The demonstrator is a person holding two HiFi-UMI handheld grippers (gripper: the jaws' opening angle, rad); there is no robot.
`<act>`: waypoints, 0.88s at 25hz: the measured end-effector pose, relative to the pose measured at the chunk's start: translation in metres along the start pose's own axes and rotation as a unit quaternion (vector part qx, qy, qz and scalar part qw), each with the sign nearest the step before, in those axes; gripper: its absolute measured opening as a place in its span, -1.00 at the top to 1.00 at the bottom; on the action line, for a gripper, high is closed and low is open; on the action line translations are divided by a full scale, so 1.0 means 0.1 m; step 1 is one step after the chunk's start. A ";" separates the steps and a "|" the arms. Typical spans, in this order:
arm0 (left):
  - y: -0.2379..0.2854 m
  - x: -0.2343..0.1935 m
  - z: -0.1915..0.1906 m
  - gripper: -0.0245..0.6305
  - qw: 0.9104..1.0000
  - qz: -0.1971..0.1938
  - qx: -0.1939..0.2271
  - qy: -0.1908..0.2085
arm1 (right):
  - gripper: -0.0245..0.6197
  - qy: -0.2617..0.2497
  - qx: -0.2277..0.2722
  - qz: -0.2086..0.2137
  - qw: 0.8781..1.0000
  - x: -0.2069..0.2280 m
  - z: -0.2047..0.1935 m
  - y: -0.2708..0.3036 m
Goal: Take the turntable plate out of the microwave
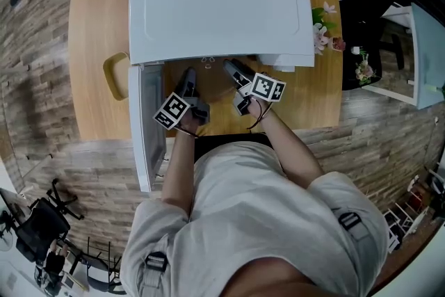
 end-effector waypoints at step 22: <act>-0.12 0.09 0.00 0.54 0.999 -0.012 -0.018 0.033 | 0.55 -0.039 -0.002 -0.011 0.999 -0.01 0.01 -0.06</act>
Point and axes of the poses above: the fingertips, and each gripper's own axes: y forward along the fingers, x to its right, z out of its top, the point moved 5 cm from there along -y, backward along the fingers, and after that the axes turned 13 degrees about y, right-handed, at the moved point
